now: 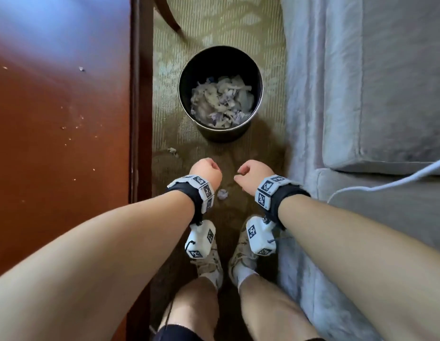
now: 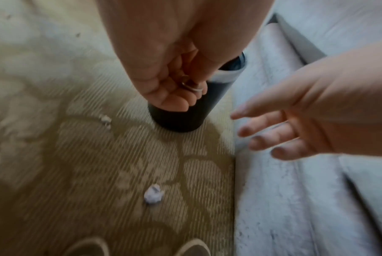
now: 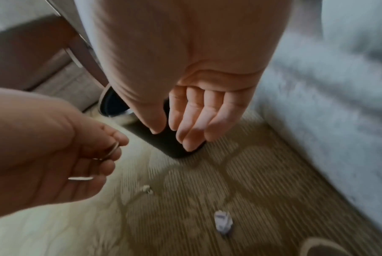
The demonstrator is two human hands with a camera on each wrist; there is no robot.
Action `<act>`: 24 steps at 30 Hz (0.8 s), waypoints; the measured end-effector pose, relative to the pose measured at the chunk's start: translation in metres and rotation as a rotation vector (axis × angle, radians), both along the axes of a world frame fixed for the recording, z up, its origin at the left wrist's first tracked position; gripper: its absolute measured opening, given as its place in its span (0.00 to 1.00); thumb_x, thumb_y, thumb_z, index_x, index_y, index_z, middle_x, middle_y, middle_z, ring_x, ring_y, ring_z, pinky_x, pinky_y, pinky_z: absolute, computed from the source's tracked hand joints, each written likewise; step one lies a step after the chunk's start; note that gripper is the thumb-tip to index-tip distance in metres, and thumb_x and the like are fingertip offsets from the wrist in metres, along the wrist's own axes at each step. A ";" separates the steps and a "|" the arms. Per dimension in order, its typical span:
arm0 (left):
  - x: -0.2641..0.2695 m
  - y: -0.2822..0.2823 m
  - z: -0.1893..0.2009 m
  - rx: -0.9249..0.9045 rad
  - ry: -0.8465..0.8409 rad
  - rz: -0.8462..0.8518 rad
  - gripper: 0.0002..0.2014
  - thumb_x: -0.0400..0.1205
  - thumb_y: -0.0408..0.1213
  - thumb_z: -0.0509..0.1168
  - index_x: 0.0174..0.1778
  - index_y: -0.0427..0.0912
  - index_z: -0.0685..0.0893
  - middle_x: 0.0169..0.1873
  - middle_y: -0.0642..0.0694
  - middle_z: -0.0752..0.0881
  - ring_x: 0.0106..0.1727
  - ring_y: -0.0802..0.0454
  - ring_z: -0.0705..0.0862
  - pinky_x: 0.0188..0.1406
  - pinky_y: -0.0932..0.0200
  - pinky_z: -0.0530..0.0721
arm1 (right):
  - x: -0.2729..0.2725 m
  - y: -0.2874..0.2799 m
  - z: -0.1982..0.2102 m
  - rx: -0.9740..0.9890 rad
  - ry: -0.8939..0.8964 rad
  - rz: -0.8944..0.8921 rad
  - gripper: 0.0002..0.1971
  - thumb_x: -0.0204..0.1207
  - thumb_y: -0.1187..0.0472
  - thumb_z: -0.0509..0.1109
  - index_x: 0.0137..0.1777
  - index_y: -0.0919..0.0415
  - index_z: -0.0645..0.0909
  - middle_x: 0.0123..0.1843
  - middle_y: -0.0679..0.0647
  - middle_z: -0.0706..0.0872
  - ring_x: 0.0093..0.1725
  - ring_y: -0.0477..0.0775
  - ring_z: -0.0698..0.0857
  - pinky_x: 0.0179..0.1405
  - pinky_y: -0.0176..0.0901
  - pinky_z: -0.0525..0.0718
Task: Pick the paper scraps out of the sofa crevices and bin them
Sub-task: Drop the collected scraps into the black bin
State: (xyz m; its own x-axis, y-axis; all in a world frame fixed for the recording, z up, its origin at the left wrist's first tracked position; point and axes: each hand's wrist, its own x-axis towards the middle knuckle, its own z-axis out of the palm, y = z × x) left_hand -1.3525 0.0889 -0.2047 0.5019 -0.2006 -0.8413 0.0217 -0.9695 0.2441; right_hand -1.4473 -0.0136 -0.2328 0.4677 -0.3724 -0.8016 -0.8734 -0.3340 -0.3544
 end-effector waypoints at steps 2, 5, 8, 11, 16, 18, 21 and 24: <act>-0.015 0.013 -0.035 0.060 -0.027 0.048 0.12 0.81 0.33 0.60 0.54 0.38 0.86 0.55 0.39 0.88 0.57 0.38 0.85 0.54 0.52 0.82 | -0.007 0.017 -0.040 0.005 0.035 0.045 0.11 0.70 0.50 0.72 0.52 0.47 0.80 0.48 0.48 0.86 0.46 0.54 0.86 0.45 0.43 0.83; -0.027 0.024 -0.081 0.136 -0.046 -0.017 0.12 0.83 0.35 0.60 0.56 0.35 0.86 0.56 0.37 0.87 0.58 0.37 0.84 0.53 0.51 0.81 | -0.007 0.034 -0.095 0.024 0.089 0.140 0.19 0.67 0.53 0.75 0.58 0.50 0.78 0.50 0.51 0.85 0.47 0.57 0.86 0.42 0.42 0.80; -0.021 0.025 -0.115 0.131 -0.100 -0.064 0.13 0.84 0.35 0.59 0.57 0.34 0.85 0.57 0.36 0.86 0.60 0.36 0.83 0.56 0.49 0.80 | 0.006 0.043 -0.147 0.076 0.132 0.327 0.20 0.64 0.54 0.77 0.55 0.51 0.77 0.48 0.53 0.84 0.47 0.59 0.87 0.39 0.41 0.81; -0.014 0.028 -0.138 0.115 -0.138 -0.058 0.12 0.83 0.34 0.58 0.54 0.34 0.86 0.54 0.35 0.87 0.57 0.36 0.84 0.53 0.49 0.82 | 0.011 0.051 -0.187 0.033 0.106 0.494 0.20 0.66 0.53 0.75 0.58 0.53 0.76 0.59 0.56 0.83 0.54 0.62 0.86 0.44 0.43 0.81; -0.004 0.031 -0.167 0.126 -0.155 -0.053 0.11 0.83 0.33 0.59 0.54 0.36 0.85 0.53 0.36 0.87 0.56 0.37 0.84 0.54 0.48 0.83 | 0.007 0.066 -0.230 0.013 0.027 0.769 0.32 0.79 0.47 0.64 0.81 0.53 0.61 0.78 0.61 0.68 0.74 0.66 0.73 0.72 0.55 0.73; -0.004 0.031 -0.170 0.130 -0.147 -0.042 0.11 0.83 0.33 0.59 0.55 0.36 0.85 0.54 0.36 0.87 0.56 0.37 0.85 0.56 0.48 0.84 | 0.006 0.073 -0.237 0.024 0.094 0.796 0.34 0.82 0.46 0.62 0.84 0.53 0.56 0.81 0.61 0.62 0.75 0.65 0.71 0.72 0.55 0.71; 0.000 0.029 -0.168 0.092 -0.169 -0.036 0.11 0.82 0.32 0.60 0.54 0.36 0.84 0.54 0.36 0.87 0.57 0.37 0.84 0.55 0.48 0.84 | 0.008 0.075 -0.245 0.027 0.122 0.802 0.25 0.83 0.50 0.61 0.78 0.58 0.67 0.75 0.62 0.72 0.69 0.63 0.78 0.67 0.52 0.78; 0.010 0.023 -0.148 0.014 -0.217 -0.027 0.10 0.79 0.30 0.60 0.50 0.37 0.84 0.51 0.37 0.87 0.54 0.37 0.84 0.52 0.51 0.82 | 0.019 0.068 -0.218 0.016 -0.003 0.649 0.15 0.80 0.54 0.63 0.63 0.57 0.80 0.63 0.58 0.83 0.57 0.60 0.86 0.56 0.46 0.82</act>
State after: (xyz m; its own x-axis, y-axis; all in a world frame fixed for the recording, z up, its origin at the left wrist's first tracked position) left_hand -1.3420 0.1120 -0.3530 0.6665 -0.2056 -0.7166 -0.0559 -0.9723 0.2270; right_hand -1.4280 0.0543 -0.4509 0.5959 -0.0014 -0.8030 -0.4948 -0.7882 -0.3659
